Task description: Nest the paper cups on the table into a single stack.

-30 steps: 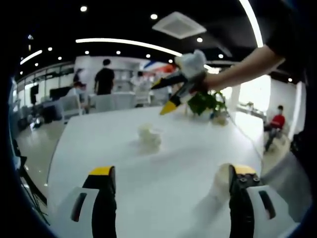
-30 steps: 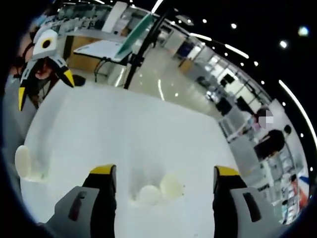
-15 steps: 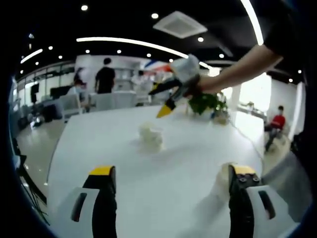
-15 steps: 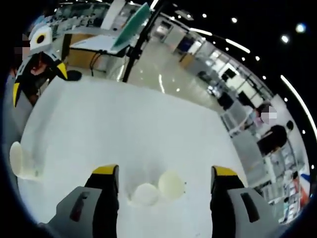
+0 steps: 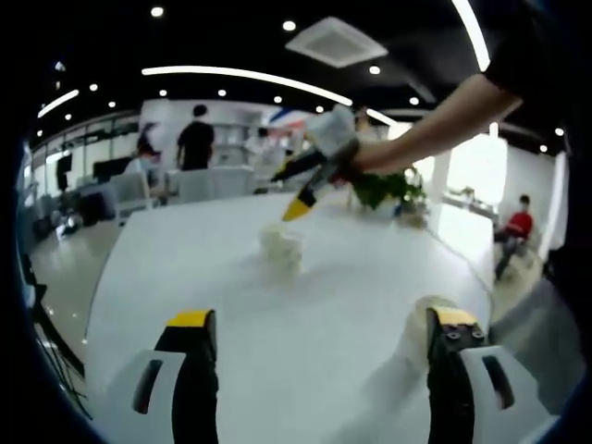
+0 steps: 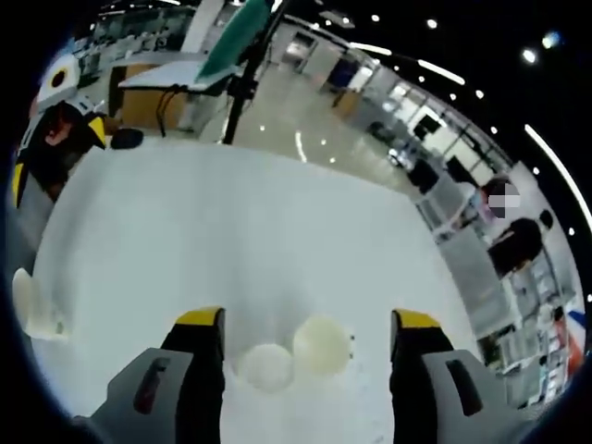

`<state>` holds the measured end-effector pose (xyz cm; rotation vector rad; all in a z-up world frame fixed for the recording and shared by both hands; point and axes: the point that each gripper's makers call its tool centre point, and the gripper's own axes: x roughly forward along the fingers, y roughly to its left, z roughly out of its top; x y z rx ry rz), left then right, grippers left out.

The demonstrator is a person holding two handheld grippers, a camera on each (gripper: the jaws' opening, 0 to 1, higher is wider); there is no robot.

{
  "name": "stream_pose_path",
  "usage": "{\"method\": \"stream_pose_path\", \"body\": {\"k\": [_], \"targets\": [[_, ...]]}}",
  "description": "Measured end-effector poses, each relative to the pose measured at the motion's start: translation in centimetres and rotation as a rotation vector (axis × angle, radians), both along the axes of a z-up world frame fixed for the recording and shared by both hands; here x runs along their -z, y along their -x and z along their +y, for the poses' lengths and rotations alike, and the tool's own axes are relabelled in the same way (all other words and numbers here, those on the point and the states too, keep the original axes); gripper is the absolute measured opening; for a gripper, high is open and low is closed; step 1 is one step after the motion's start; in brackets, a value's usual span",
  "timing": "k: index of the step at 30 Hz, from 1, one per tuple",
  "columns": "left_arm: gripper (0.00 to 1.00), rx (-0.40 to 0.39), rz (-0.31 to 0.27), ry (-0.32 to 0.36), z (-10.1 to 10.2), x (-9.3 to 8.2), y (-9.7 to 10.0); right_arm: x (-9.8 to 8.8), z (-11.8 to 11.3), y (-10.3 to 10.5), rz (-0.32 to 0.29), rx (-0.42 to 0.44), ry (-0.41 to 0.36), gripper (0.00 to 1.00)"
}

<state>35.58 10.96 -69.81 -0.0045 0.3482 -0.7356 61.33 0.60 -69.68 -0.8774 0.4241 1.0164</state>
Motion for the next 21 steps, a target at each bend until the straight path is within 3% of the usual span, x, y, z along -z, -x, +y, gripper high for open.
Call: {"method": "stream_pose_path", "body": {"k": [3,21], "targets": [[0.94,0.007,-0.002,-0.022,0.1,0.3,0.1,0.5,0.0,-0.3,0.005,0.001,0.010,0.69],[0.94,-0.008,0.003,-0.005,0.5,0.2,-0.3,2.6,-0.4,-2.1,0.058,0.037,0.049,0.59]]}}
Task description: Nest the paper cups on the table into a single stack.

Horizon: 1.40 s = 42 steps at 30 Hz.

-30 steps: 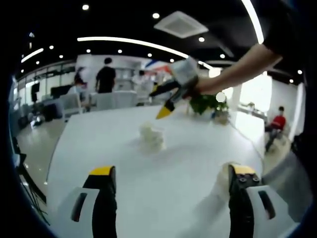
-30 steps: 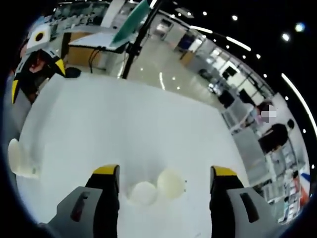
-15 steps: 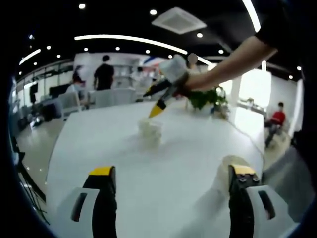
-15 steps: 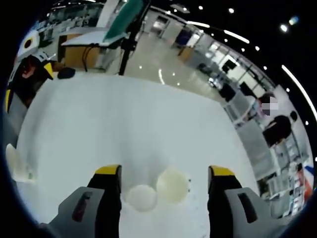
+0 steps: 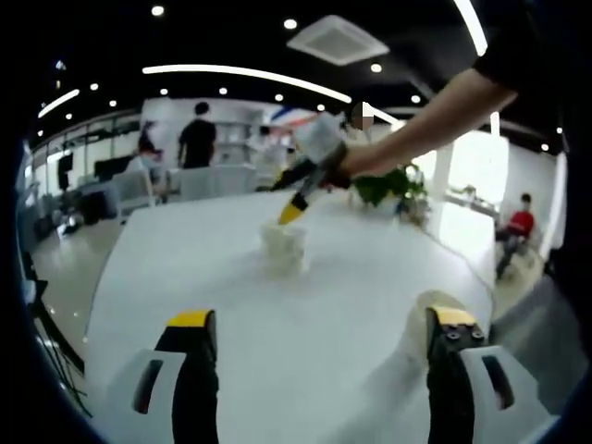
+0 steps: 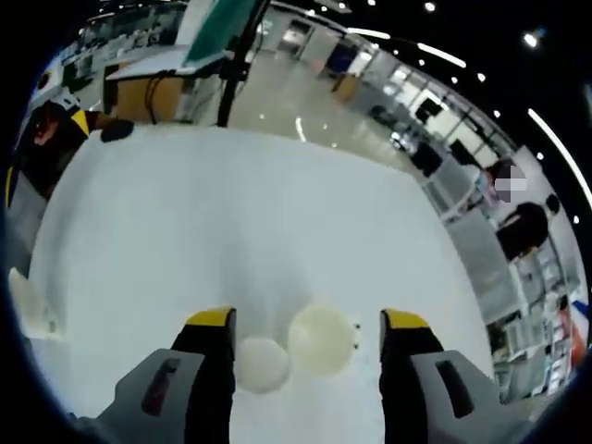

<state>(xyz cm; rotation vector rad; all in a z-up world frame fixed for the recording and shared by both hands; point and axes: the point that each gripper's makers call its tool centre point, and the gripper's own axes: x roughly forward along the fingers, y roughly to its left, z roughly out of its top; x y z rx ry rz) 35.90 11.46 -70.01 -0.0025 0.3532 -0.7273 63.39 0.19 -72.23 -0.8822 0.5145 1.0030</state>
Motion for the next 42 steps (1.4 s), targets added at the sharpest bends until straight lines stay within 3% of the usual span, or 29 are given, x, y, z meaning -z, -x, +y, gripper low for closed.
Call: {"method": "stream_pose_path", "body": {"k": [9,13,25,33,42], "targets": [[0.94,0.004,-0.007,-0.002,-0.2,-0.1,-0.1,1.6,0.4,0.6,0.060,0.005,0.004,0.50],[0.94,-0.002,-0.005,-0.001,-0.1,0.0,-0.1,2.2,0.2,0.6,0.093,0.018,0.016,0.40],[0.94,-0.002,-0.003,0.002,-0.3,0.4,-0.1,3.5,-0.1,0.4,0.139,0.037,0.034,0.26],[0.94,0.001,0.001,0.000,-0.2,0.7,0.1,4.4,-0.2,0.1,0.195,0.069,0.025,0.18],[0.94,0.008,0.004,0.000,-0.3,0.9,0.2,5.4,-0.1,-0.4,0.203,0.063,0.061,0.16]]}}
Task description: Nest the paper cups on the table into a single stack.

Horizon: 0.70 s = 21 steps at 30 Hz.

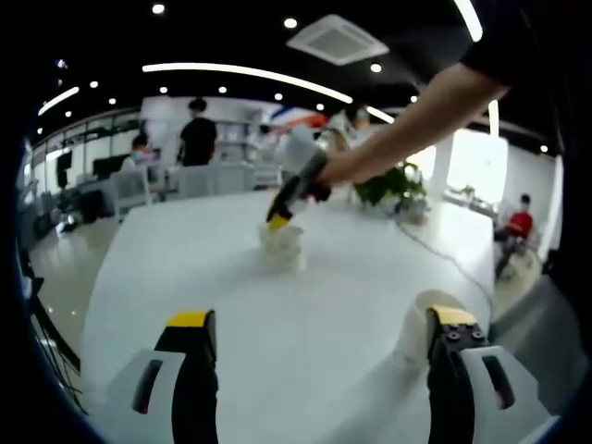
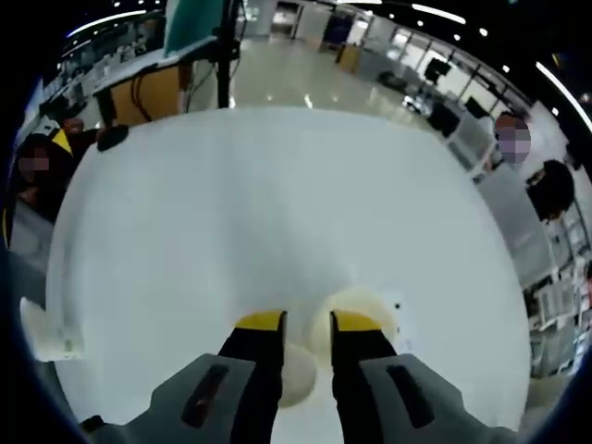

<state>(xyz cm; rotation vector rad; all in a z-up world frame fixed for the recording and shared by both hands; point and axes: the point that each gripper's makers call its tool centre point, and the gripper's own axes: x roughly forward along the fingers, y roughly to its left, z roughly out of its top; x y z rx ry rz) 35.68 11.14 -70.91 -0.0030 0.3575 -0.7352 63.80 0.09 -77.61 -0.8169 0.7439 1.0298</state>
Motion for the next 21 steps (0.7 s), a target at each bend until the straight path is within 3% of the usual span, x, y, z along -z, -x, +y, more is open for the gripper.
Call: {"method": "stream_pose_path", "body": {"k": [12,21], "targets": [[0.94,0.002,0.007,-0.002,0.2,0.2,0.2,1.5,0.0,-0.5,0.035,0.024,0.022,0.12],[0.94,-0.001,0.009,-0.002,0.3,0.3,0.2,2.0,0.2,-0.3,0.060,0.027,0.041,0.04]]}}
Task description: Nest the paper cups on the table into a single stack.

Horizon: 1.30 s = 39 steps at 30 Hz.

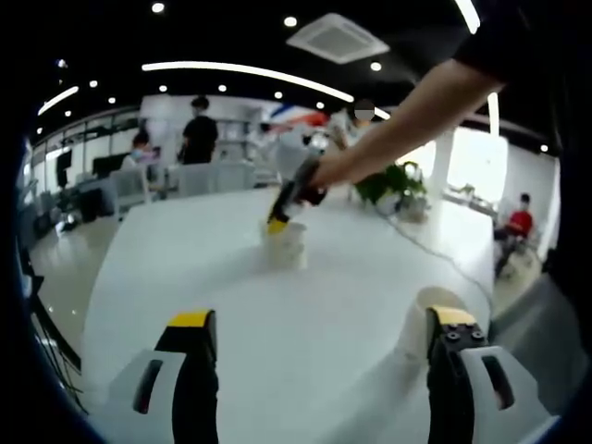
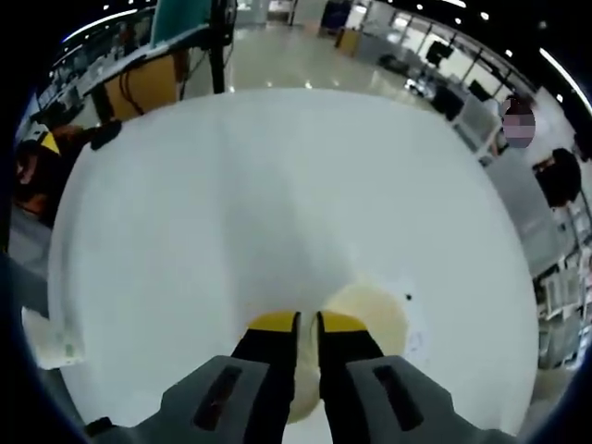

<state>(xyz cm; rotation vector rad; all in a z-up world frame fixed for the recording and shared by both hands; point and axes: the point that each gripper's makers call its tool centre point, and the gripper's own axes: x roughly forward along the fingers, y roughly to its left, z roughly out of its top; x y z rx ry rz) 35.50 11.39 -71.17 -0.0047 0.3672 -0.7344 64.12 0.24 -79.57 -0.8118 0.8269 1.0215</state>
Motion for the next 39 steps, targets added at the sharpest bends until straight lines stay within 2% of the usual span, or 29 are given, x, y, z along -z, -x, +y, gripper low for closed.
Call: {"method": "stream_pose_path", "body": {"k": [4,14,19,26,34,39], "targets": [[0.94,-0.001,0.002,-0.001,0.0,0.0,0.1,0.0,-0.1,0.1,0.006,-0.001,0.007,0.00],[0.94,0.000,-0.011,-0.001,-0.2,-0.2,-0.3,0.0,-0.5,0.7,0.020,0.004,-0.012,0.00],[0.94,0.004,-0.016,-0.005,-0.2,-0.4,-0.3,0.5,-1.1,-0.1,0.015,-0.008,-0.002,0.00],[0.94,-0.004,-0.015,-0.006,0.2,-0.6,-0.2,0.2,-1.3,0.2,-0.008,-0.041,0.010,0.00],[0.94,-0.003,-0.026,-0.010,-0.1,-1.4,-0.3,-1.6,-1.3,0.5,-0.037,-0.050,0.000,0.00],[0.94,0.006,-0.033,-0.012,-0.5,-1.8,-0.4,-2.8,-1.7,0.6,-0.048,-0.024,-0.018,0.00]]}}
